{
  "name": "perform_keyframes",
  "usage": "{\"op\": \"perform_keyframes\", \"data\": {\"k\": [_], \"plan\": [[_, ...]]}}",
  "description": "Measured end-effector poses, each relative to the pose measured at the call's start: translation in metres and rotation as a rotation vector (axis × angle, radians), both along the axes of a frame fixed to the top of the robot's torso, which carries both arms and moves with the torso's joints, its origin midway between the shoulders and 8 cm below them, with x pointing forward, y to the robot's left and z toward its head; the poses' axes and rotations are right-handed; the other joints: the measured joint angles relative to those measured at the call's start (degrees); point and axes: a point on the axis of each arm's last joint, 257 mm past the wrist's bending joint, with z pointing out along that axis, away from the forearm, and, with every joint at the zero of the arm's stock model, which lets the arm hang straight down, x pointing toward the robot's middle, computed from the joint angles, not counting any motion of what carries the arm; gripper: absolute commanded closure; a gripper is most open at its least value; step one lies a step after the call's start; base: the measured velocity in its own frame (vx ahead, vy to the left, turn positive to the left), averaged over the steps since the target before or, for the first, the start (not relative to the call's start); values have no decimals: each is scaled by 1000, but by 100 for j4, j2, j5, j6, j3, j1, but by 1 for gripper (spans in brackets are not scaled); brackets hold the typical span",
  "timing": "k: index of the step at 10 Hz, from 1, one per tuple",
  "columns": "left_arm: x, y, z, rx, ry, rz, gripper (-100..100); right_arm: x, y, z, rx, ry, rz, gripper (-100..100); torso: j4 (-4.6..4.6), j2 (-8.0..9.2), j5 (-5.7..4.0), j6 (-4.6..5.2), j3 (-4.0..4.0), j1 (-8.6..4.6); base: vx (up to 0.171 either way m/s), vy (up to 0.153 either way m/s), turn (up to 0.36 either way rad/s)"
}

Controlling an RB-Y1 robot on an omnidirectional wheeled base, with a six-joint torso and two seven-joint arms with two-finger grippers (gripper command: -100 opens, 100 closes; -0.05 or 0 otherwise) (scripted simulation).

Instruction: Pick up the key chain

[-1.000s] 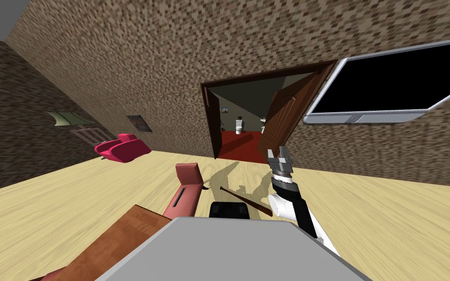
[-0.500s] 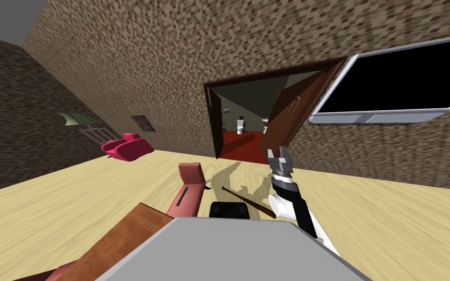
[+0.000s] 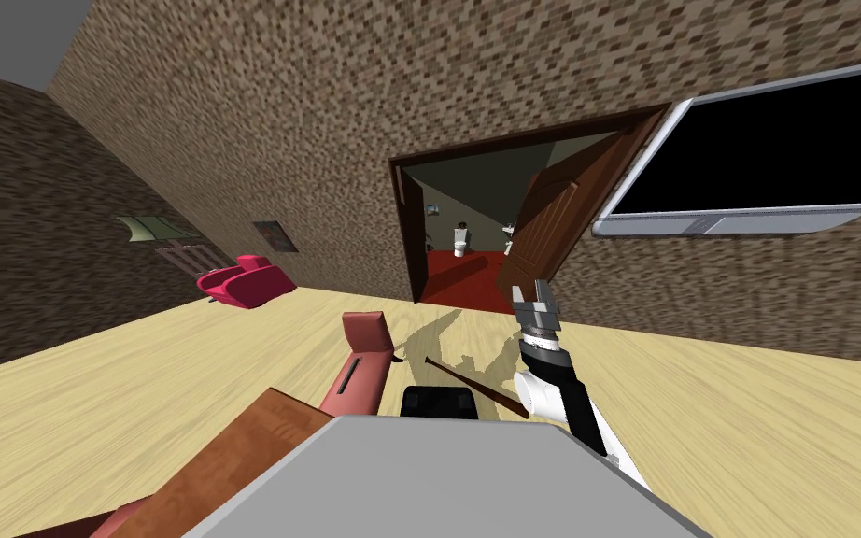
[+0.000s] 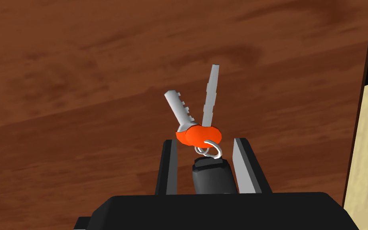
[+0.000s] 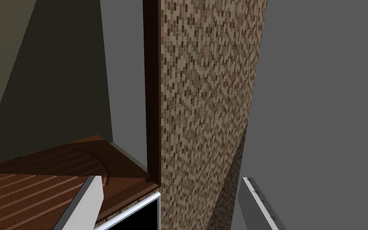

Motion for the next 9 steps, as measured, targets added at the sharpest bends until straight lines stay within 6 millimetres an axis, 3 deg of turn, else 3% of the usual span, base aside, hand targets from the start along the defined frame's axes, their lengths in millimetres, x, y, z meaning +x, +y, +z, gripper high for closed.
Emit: {"op": "perform_keyframes", "data": {"k": [1, 2, 8, 9], "plan": [[0, 0, 0, 0, 0, 0, 0, 0, 0, 0, 0, 0, 0, 0, 0, 0, 0, 0, 0, 1, 0, 0, 0], [0, 0, 0, 0, 0, 0, 100, 0, 0, 0, 0, 0, 0, 0, 0, 0, 0, 0, 0, 1, -13, -45, -70], [-1, 38, 23, 11, 0, 19, 100, 0, 0, 0, 0, 0, 0, 0, 0, 5, -4, -1, 3, -22, -6, -61, -30], [-2, 38, 23, 11, 1, 18, 0, 0, 0, 0, 0, 0, 0, 0, 1, 3, -2, 0, 2, -10, 0, 0, 0]]}}
